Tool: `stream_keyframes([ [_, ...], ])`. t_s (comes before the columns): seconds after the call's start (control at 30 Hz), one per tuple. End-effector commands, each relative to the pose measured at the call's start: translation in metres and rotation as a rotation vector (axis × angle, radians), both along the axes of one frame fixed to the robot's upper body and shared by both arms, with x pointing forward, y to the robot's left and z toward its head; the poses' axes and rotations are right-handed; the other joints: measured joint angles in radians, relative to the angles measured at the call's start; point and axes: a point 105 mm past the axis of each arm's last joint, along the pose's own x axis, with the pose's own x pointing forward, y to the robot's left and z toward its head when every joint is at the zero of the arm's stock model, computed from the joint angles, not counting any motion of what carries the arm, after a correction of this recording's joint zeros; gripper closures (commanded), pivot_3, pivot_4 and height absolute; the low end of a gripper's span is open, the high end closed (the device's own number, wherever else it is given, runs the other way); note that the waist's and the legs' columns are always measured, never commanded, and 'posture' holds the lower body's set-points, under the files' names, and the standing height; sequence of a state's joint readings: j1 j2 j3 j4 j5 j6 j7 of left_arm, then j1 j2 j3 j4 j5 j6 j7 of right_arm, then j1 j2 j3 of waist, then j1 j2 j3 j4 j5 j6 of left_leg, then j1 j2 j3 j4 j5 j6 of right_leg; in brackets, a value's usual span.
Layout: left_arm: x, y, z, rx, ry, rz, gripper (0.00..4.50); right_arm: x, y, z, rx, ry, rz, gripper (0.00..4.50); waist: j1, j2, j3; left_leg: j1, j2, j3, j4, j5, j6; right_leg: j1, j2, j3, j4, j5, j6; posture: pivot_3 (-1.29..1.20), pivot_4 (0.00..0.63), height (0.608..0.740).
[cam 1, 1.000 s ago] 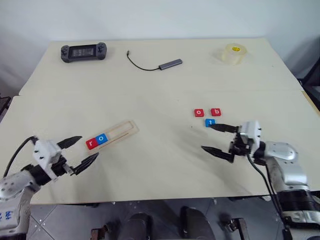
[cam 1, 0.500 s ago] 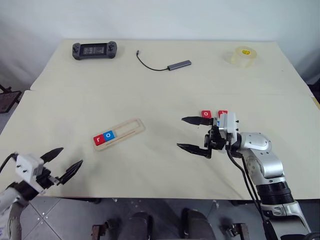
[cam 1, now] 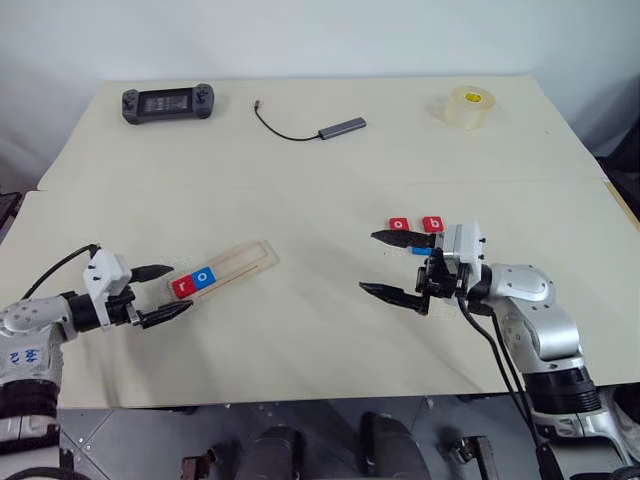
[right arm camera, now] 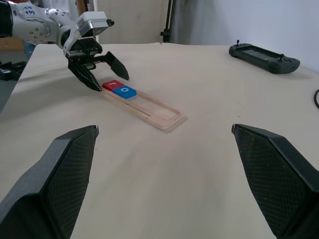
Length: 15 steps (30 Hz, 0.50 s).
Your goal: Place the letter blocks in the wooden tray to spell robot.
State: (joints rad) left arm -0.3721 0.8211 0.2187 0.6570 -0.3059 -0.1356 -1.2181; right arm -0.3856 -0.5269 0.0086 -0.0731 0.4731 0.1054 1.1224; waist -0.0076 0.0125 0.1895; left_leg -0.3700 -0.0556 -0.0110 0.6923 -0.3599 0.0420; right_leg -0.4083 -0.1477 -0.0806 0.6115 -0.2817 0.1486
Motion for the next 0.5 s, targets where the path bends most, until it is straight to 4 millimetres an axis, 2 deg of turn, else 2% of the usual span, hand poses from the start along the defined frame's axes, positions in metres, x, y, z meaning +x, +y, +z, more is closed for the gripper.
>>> stream_keyframes([
  [0.03, -0.001, 0.001, -0.019, 0.042, 0.072, -0.015, 0.0, -0.008, -0.002, 0.014, 0.015, -0.053, -0.001, 0.01, 0.003, 0.0, 0.0, 0.0, 0.0, 0.0, 0.0, 0.0, 0.0, 0.0, 0.0, 0.0, 0.0, 0.0, 0.0, 0.0, 0.15, 0.74],
  [0.17, -0.002, -0.006, -0.026, 0.034, 0.093, -0.058, 0.0, -0.01, -0.004, 0.015, 0.008, -0.055, -0.018, 0.01, 0.005, 0.0, 0.0, 0.001, 0.0, 0.001, 0.003, 0.0, 0.0, 0.001, 0.0, 0.001, 0.001, 0.0, 0.0, 0.0, 0.15, 0.74],
  [0.5, -0.01, -0.015, -0.02, 0.002, 0.106, -0.134, 0.0, -0.01, -0.007, 0.018, 0.007, -0.059, -0.041, 0.01, 0.005, 0.0, 0.0, 0.0, 0.0, 0.001, 0.004, 0.0, 0.0, 0.0, -0.001, 0.002, 0.004, 0.0, 0.0, 0.0, 0.15, 0.74],
])
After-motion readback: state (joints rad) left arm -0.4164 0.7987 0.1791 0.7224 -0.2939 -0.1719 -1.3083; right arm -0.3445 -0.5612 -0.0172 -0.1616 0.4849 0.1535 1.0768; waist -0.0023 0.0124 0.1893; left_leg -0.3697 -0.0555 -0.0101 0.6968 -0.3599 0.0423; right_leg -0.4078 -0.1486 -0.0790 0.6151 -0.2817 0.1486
